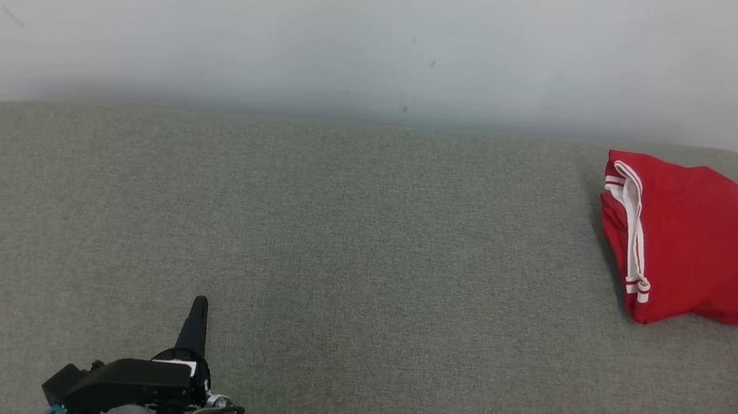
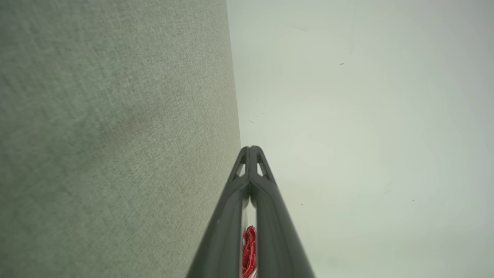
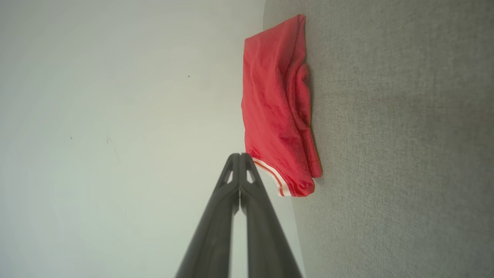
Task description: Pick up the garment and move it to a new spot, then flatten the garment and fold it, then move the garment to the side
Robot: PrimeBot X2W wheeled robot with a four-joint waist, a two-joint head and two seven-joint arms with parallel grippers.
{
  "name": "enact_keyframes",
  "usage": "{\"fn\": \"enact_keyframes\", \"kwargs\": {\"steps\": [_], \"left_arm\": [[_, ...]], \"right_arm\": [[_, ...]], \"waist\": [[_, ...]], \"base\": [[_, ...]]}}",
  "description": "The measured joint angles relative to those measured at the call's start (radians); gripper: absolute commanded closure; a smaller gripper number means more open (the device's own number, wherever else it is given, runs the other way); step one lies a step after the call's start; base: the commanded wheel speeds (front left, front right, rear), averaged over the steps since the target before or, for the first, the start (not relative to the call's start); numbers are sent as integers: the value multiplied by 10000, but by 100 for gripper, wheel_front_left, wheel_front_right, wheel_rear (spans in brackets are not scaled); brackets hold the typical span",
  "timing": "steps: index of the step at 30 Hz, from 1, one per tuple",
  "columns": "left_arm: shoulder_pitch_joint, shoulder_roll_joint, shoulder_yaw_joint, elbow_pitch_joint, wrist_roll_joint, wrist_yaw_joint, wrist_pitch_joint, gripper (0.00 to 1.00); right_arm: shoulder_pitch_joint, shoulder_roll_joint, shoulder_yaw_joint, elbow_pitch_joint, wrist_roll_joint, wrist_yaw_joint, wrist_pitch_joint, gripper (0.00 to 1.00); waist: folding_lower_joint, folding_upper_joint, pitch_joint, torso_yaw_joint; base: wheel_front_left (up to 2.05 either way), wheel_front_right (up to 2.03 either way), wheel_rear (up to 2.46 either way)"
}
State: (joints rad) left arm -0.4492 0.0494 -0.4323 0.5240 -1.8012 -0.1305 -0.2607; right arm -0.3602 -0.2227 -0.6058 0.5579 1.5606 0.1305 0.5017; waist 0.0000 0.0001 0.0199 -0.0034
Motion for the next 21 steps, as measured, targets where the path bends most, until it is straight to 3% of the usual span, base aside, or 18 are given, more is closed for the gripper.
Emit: {"fn": "enact_keyframes", "kwargs": {"steps": [21], "left_arm": [[-1, 0, 0, 2, -2, 0, -2, 100]], "right_arm": [[0, -4, 10, 0, 12, 0, 0, 100]], "waist": [[0, 0, 0, 0]], "base": [[0, 0, 0]]}}
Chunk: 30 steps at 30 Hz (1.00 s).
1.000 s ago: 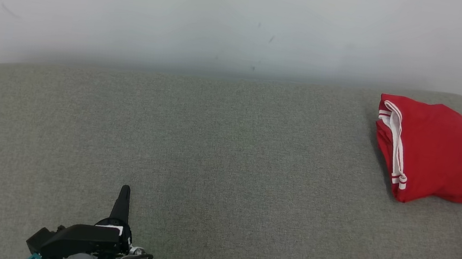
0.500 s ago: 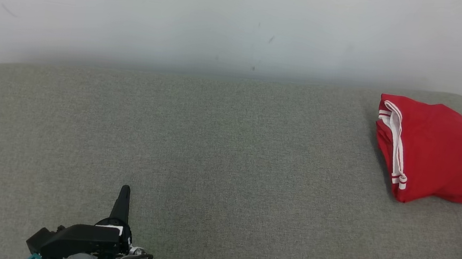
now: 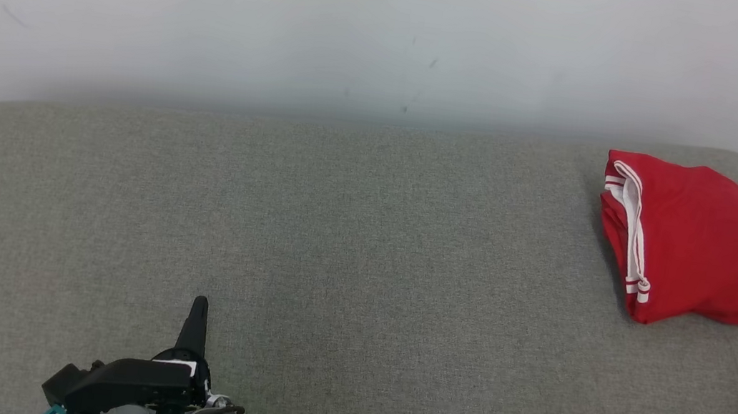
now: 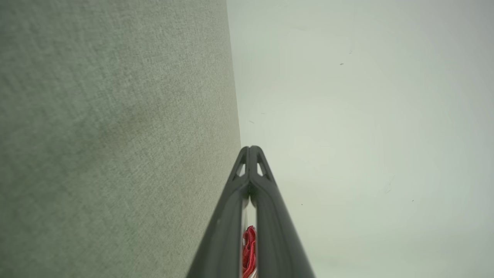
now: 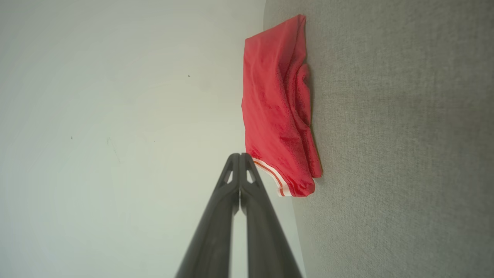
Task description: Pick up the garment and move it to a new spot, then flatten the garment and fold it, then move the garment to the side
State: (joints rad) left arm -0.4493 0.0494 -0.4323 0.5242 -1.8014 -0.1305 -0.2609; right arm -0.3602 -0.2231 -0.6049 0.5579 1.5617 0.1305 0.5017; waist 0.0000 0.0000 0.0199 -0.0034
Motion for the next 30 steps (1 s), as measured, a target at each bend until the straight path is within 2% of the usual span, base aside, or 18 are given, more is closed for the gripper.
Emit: {"fn": "enact_keyframes", "kwargs": {"steps": [30], "left_arm": [[0, 0, 0, -2, -2, 0, 0, 100]], "right_arm": [[0, -4, 12, 0, 2, 0, -2, 100]], "waist": [[0, 0, 0, 0]], "base": [[0, 0, 0]]}}
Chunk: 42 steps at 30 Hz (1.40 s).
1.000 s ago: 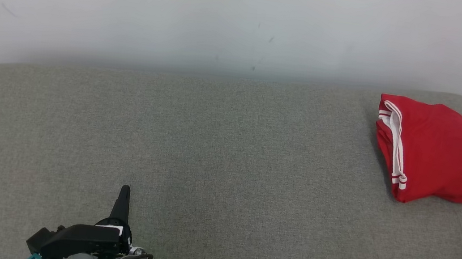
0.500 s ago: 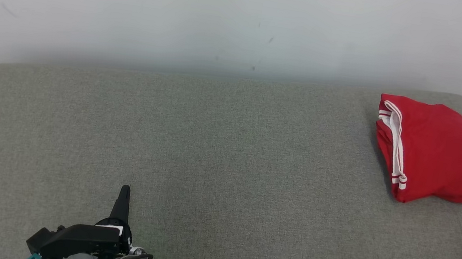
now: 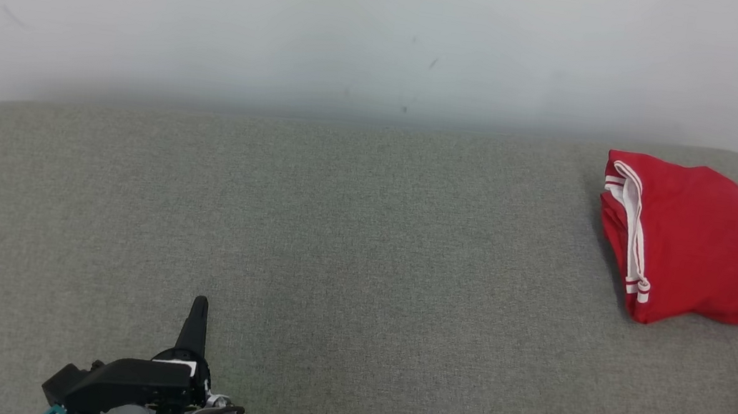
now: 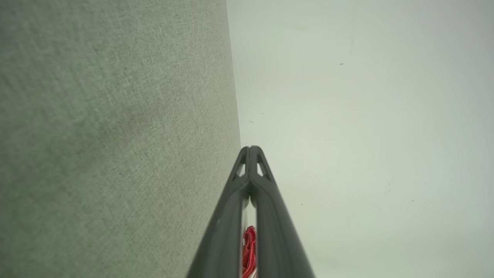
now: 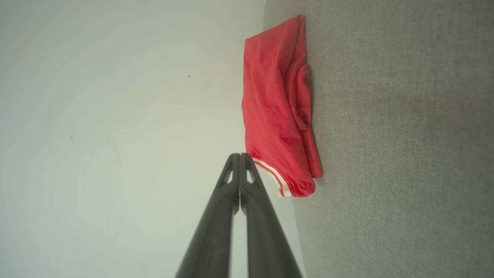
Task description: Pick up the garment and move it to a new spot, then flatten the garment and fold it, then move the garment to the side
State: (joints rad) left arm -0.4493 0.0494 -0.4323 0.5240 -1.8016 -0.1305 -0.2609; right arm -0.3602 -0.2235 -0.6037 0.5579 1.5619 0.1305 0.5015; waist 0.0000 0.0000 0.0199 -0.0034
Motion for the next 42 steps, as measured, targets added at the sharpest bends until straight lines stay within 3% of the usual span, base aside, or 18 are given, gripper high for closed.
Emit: {"fn": "enact_keyframes", "kwargs": {"steps": [42], "left_arm": [[-1, 0, 0, 0, 0, 0, 0, 100]], "right_arm": [[0, -2, 2, 0, 27, 0, 0, 100]], "waist": [[0, 0, 0, 0]], "base": [[0, 0, 0]]}}
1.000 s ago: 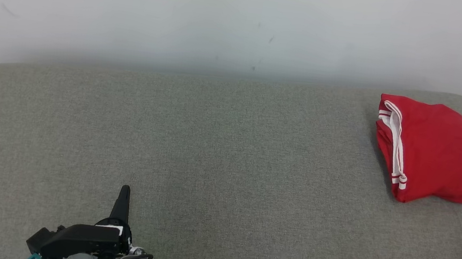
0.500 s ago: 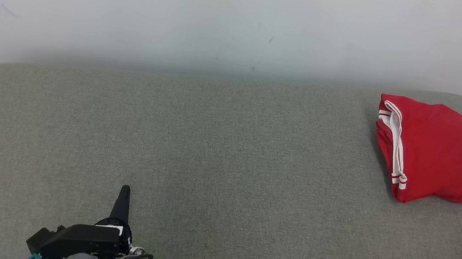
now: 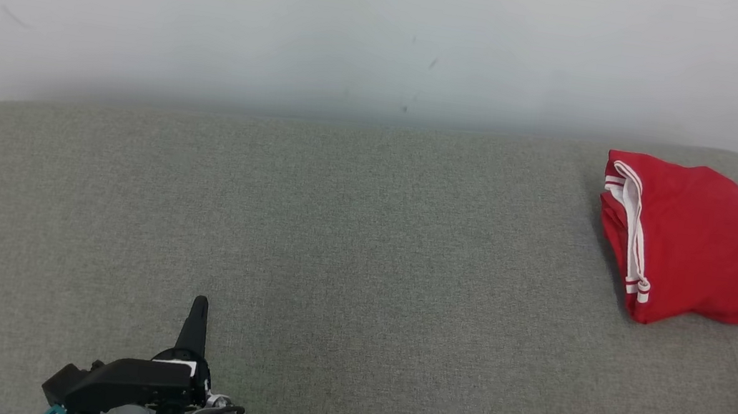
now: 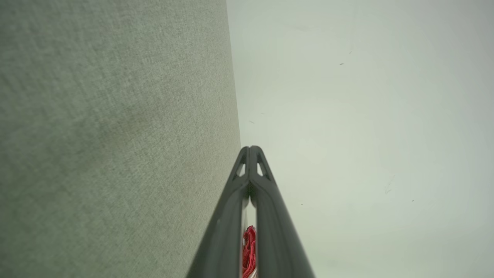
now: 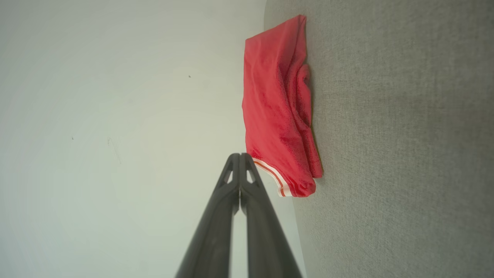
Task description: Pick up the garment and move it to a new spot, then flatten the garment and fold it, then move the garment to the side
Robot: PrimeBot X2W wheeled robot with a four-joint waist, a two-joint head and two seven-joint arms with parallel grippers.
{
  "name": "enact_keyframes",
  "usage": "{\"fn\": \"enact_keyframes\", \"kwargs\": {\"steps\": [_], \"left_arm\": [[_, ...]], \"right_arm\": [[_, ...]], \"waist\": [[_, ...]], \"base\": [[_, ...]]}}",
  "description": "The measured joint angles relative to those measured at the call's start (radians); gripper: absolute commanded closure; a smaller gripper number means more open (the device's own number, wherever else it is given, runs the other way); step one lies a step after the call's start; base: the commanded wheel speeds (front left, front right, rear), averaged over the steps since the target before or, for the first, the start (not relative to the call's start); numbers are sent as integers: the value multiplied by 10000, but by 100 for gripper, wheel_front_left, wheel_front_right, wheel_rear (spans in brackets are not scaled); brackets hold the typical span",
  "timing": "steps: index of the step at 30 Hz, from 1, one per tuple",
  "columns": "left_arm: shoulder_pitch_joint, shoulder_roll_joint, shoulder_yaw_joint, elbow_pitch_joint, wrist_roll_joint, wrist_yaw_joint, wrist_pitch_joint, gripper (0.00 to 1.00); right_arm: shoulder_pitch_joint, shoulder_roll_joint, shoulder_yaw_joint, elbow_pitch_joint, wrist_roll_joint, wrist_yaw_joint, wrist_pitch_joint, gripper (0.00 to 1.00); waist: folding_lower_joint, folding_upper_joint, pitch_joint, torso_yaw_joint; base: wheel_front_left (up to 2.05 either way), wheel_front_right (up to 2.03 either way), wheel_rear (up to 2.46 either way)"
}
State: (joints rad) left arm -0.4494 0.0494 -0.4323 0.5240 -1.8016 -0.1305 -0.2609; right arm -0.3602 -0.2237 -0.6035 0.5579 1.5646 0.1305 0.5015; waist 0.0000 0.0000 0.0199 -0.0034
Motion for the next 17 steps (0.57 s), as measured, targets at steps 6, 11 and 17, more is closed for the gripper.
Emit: {"fn": "enact_keyframes", "kwargs": {"steps": [6, 11, 17], "left_arm": [[0, 0, 0, 0, 0, 0, 0, 100], [0, 0, 0, 0, 0, 0, 0, 100], [0, 0, 0, 0, 0, 0, 0, 100]], "right_arm": [[0, 0, 2, 0, 0, 0, 0, 100], [0, 0, 6, 0, 0, 0, 0, 100], [0, 0, 2, 0, 0, 0, 0, 100]], "waist": [[0, 0, 0, 0], [0, 0, 0, 0], [0, 0, 0, 0]], "base": [[0, 0, 0], [0, 0, 0], [0, 0, 0]]}}
